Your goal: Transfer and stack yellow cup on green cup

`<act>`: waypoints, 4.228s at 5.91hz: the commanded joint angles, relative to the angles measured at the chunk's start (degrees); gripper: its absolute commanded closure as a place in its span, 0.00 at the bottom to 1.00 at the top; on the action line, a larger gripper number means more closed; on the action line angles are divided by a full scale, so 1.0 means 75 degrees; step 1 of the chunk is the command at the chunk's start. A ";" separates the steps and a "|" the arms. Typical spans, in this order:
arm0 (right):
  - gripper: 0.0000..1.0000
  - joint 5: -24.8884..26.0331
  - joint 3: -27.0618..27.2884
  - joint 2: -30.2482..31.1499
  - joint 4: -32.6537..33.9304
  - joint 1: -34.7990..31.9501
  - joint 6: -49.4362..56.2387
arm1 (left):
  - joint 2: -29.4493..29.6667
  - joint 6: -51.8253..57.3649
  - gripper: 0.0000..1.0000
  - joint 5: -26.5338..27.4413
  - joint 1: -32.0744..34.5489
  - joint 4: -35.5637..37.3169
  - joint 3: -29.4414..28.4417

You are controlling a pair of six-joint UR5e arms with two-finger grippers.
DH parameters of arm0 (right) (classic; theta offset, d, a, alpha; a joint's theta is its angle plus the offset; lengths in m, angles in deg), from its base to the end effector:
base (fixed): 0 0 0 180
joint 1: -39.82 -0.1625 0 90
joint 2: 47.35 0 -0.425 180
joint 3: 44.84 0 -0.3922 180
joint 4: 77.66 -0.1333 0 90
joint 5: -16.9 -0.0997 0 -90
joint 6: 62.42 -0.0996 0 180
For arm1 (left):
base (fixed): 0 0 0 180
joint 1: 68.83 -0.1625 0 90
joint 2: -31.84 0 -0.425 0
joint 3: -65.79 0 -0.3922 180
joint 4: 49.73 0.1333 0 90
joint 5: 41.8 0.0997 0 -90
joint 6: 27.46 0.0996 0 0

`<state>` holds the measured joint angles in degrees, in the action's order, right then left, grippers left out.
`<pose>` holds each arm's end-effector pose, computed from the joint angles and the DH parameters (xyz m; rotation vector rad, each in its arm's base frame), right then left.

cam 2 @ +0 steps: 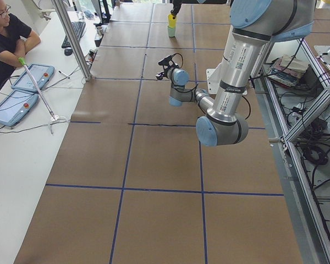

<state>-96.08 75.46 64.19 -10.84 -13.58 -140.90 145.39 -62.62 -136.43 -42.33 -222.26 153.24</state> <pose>-0.1416 -0.3491 0.5232 -0.0349 -0.6836 0.5910 0.4893 -0.3839 0.2914 1.1456 1.4226 0.4237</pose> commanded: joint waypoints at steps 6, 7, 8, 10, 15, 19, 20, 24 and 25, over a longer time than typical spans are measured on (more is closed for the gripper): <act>0.00 -0.0820 0.0121 -0.0071 0.0066 -0.0890 0.1488 | 0.0071 -0.0949 0.00 -0.1473 0.0307 0.3184 0.0350; 0.00 -0.1360 -0.0251 -0.0083 0.0102 -0.1801 0.3054 | 0.0048 -0.0926 0.00 -0.1677 0.0716 0.4278 0.0340; 0.00 -0.1957 -0.0754 -0.0257 0.0125 -0.2599 0.4393 | 0.0036 -0.0879 0.00 -0.1853 0.1312 0.5391 0.0352; 0.00 -0.2712 -0.1413 -0.0562 0.0766 -0.3413 0.6155 | 0.0001 -0.0820 0.00 -0.3161 0.2799 0.7246 0.0223; 0.00 -0.3030 -0.2092 -0.1627 0.3055 -0.4307 0.9420 | -0.0421 0.4969 0.05 -0.4269 0.6525 1.1897 0.0258; 0.00 -0.3053 -0.2573 -0.1922 0.3044 -0.4459 0.9586 | -0.1954 0.6246 0.00 -0.6085 0.8439 1.2878 0.0094; 0.00 -0.3041 -0.2726 -0.1888 0.3020 -0.4459 0.9597 | -0.2838 0.6223 0.00 -0.6027 0.8489 1.2612 0.0662; 0.00 -0.3170 -0.2014 -0.0811 0.2997 -0.4529 0.9961 | -0.3527 0.6270 0.00 -0.5875 0.8466 1.2539 0.1300; 0.00 -0.3135 -0.2013 -0.0821 0.2997 -0.4529 0.9961 | -0.3608 0.6281 0.00 -0.5875 0.8489 1.2504 0.1533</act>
<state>-119.78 59.99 57.65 11.62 -47.54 -66.27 118.67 -15.58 -180.52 21.23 -128.24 163.39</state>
